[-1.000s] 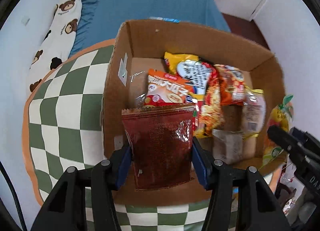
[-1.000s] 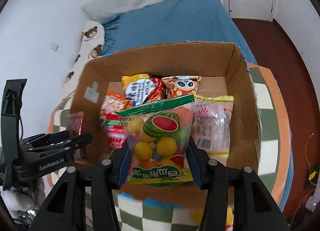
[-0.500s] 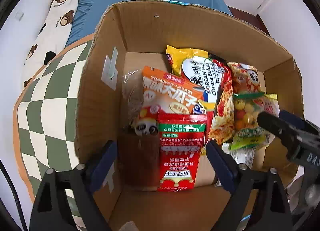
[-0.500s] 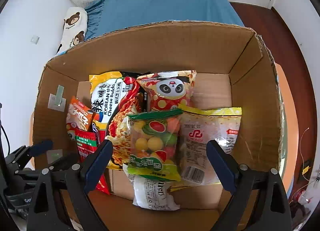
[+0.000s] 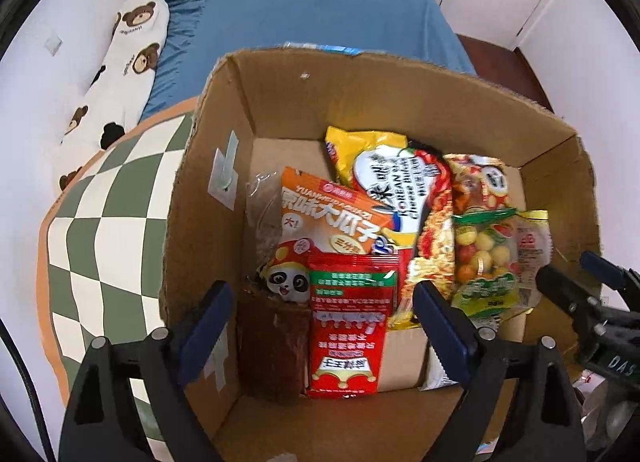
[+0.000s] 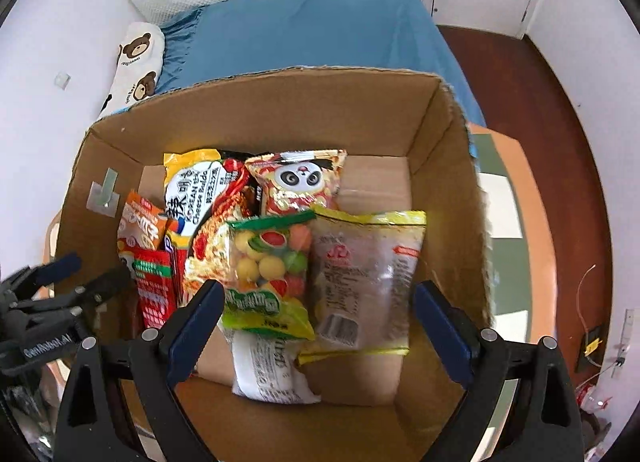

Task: Organize snacks
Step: 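Raise both tools away from the box, then grasp the round egg snack with the left tool while the right tool grasps the yellow bag, then carry the egg snack and yellow bag over the box and open both tools, then raise both tools and turn toward the last snacks on the mat, then grasp the white bar packet with the left tool while the right tool grasps the red triangular packet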

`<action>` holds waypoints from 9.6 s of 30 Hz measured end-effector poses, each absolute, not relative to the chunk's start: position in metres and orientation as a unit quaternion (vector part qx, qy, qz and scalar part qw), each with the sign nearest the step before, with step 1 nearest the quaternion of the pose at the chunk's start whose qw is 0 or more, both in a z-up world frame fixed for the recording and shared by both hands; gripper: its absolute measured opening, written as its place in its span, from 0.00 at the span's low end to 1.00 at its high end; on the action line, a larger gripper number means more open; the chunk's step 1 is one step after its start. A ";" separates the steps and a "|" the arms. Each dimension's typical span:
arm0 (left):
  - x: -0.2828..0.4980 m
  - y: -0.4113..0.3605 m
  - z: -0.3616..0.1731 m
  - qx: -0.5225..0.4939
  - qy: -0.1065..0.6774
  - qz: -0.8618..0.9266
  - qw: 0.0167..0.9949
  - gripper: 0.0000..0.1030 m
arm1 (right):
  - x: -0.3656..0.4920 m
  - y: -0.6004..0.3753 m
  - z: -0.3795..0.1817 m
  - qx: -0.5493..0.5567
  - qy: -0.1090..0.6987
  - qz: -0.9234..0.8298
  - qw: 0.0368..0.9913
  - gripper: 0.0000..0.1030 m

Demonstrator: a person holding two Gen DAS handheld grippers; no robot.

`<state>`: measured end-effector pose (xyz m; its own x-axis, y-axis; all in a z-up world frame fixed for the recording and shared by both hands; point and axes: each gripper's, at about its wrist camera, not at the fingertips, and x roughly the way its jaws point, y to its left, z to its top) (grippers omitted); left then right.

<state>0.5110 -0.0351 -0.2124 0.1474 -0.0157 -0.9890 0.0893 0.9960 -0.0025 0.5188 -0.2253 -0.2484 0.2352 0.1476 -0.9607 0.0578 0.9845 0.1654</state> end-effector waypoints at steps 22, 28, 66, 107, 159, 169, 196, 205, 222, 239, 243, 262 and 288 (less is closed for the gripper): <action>0.385 -0.044 -0.098 0.034 0.500 -0.062 0.863 0.89 | 0.385 -0.228 -0.135 0.075 0.497 0.023 0.864 0.95; 0.349 -0.046 -0.078 0.026 0.481 -0.064 0.874 0.89 | 0.344 -0.221 -0.108 0.068 0.468 0.028 0.881 0.95; 0.318 0.089 -0.270 -0.084 0.654 0.081 0.747 0.89 | 0.322 -0.158 -0.354 0.083 0.669 0.070 0.735 0.87; 0.262 0.037 -0.336 -0.057 0.707 0.004 0.704 0.56 | 0.305 -0.140 -0.385 0.138 0.709 0.045 0.690 0.66; 0.268 -0.036 -0.192 -0.074 0.657 -0.119 0.741 0.48 | 0.270 -0.223 -0.248 0.161 0.628 0.121 0.752 0.53; 0.416 -0.043 -0.130 -0.024 0.608 -0.130 0.783 0.48 | 0.419 -0.246 -0.174 0.148 0.572 0.107 0.800 0.53; 0.586 -0.022 -0.242 0.018 0.694 -0.050 0.718 0.90 | 0.589 -0.258 -0.259 0.117 0.661 0.019 0.741 0.95; 0.540 -0.031 -0.210 0.015 0.658 -0.051 0.751 0.90 | 0.549 -0.243 -0.240 0.086 0.632 0.022 0.770 0.95; 0.416 -0.050 -0.111 0.037 0.518 -0.053 0.853 0.90 | 0.423 -0.230 -0.152 0.049 0.519 0.018 0.853 0.95; 0.311 -0.037 -0.056 0.021 0.449 -0.047 0.892 0.90 | 0.307 -0.228 -0.082 0.053 0.447 0.019 0.893 0.95; 0.297 -0.039 -0.064 0.020 0.451 -0.052 0.891 0.90 | 0.286 -0.238 -0.092 0.092 0.466 0.032 0.880 0.95; 0.273 -0.146 -0.320 -0.164 0.755 -0.125 0.622 0.89 | 0.164 -0.390 -0.301 0.221 0.623 -0.121 0.740 0.65; 0.245 -0.188 -0.348 -0.126 0.795 -0.135 0.578 0.50 | 0.194 -0.402 -0.350 0.290 0.633 -0.052 0.716 0.65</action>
